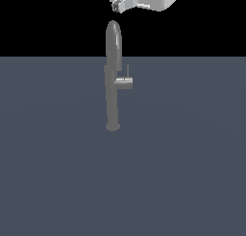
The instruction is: Turn on the faucet by rotating a designated handle.
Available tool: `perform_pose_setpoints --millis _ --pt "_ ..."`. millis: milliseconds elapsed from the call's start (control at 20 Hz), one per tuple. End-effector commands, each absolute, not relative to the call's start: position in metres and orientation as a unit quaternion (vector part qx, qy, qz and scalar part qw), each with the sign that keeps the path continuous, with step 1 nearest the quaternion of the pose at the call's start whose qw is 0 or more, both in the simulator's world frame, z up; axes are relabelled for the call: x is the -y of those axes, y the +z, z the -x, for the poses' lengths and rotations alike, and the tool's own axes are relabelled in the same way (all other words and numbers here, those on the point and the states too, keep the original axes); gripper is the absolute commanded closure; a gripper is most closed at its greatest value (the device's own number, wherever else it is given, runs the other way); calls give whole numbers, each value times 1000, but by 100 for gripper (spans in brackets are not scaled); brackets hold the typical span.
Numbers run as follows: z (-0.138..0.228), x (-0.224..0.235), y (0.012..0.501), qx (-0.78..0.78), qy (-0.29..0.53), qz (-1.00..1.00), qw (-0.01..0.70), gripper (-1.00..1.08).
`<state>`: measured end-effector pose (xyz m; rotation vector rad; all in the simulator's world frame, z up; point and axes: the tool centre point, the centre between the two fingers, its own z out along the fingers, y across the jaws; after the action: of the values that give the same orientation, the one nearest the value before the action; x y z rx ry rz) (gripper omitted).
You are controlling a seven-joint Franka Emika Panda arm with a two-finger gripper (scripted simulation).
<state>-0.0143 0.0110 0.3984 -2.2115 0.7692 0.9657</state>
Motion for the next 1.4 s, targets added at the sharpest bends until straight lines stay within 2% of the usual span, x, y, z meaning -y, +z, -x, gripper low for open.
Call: perform_pose_setpoints --millis 0,750,1350 --pt "1 -9 388 -306 383 812 316 108" --pt "-70 8 304 -408 495 646 413 108" --pt "-92 11 252 -453 539 548 452 108"
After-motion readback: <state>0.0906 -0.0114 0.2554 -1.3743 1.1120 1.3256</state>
